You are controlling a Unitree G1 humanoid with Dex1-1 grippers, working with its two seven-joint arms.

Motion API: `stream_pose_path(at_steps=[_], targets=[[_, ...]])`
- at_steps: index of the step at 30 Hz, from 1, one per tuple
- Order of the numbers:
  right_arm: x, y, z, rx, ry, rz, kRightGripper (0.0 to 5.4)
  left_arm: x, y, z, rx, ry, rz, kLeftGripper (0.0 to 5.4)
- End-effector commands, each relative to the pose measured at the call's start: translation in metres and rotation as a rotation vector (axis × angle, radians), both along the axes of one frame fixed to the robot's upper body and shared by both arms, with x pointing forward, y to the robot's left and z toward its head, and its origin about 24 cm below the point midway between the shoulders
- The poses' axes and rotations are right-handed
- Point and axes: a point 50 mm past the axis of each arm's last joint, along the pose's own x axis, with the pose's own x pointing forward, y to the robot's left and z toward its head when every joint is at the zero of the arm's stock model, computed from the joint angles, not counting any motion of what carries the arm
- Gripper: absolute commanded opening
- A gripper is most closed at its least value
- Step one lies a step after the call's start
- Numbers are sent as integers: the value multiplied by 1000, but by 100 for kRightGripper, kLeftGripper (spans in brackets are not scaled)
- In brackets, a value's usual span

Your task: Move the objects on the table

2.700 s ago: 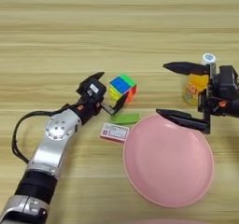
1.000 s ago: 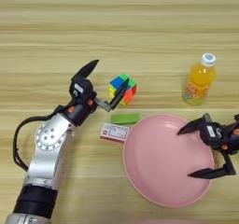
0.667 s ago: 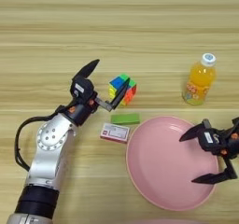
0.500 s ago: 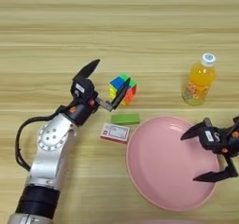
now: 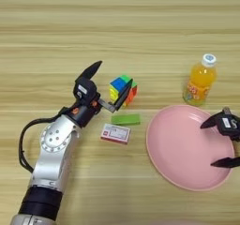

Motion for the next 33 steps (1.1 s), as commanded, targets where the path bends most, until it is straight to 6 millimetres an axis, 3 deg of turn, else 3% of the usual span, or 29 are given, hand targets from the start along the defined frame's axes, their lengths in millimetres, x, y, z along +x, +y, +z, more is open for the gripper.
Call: stream_pose_path(at_steps=[1,5,10,24,33], targets=[[0,-18,-9,-105,13,-37,540,0,-1,0,13,-4,-7,539],[5,-21,-7,-98,4,-43,540,1,-2,-1,14,-3,-9,539],[7,-10,2,-20,-10,-28,540,1,-2,-1,15,-1,-8,539],[1,26,43,279,4,3,540,2,-2,-1,16,-3,-12,539],[0,36,65,482,-46,-56,540,0,-2,-2,21,0,-16,539]])
